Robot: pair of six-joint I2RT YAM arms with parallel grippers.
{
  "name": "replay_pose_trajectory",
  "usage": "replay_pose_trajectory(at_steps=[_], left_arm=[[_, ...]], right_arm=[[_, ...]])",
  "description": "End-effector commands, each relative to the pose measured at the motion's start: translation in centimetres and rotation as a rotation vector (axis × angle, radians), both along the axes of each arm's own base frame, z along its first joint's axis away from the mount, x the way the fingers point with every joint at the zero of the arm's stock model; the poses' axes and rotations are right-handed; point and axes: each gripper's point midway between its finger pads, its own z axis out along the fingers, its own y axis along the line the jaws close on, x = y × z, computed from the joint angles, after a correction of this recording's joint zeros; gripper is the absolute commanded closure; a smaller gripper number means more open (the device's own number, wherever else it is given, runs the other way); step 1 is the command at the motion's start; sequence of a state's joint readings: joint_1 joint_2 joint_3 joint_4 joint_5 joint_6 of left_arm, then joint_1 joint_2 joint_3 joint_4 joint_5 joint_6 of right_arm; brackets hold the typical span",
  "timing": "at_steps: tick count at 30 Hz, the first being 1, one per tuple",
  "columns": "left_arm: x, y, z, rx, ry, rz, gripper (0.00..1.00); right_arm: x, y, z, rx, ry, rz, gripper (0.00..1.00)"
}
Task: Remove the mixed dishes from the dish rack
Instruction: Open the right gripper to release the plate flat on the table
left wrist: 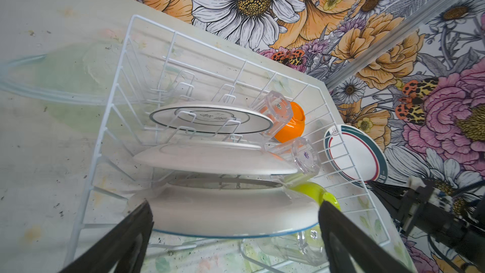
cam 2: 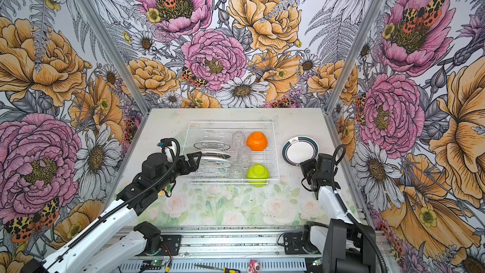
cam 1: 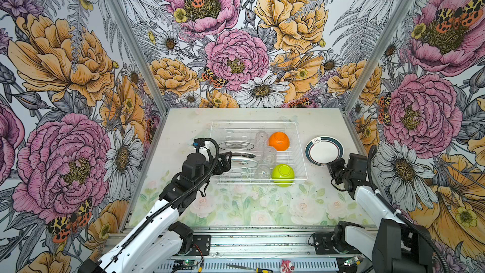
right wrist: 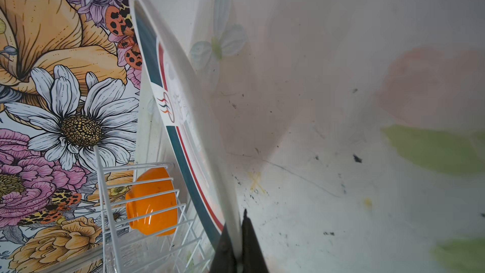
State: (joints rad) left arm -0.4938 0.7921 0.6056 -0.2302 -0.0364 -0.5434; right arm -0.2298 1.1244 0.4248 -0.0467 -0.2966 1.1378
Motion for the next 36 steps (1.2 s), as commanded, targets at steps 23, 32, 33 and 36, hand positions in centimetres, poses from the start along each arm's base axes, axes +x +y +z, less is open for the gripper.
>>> replay_pose_trajectory(at_steps=[23, 32, 33, 36], left_arm=[[0.4, -1.1, 3.5, -0.019, -0.202, -0.046, 0.01], [-1.4, -0.9, 3.4, 0.011, -0.287, -0.052, 0.01], [-1.6, -0.3, 3.7, 0.008, -0.303, -0.030, 0.01], [-2.0, 1.1, 3.8, -0.001, -0.340, 0.031, 0.01]], right_arm=[[1.4, 0.5, -2.2, -0.004, -0.013, 0.094, 0.85], [0.4, -0.3, -2.6, -0.097, 0.010, 0.100, 0.54], [0.3, -0.4, -2.5, -0.108, 0.010, 0.098, 0.52], [-0.2, -0.6, -1.9, -0.130, 0.003, 0.093, 0.50]])
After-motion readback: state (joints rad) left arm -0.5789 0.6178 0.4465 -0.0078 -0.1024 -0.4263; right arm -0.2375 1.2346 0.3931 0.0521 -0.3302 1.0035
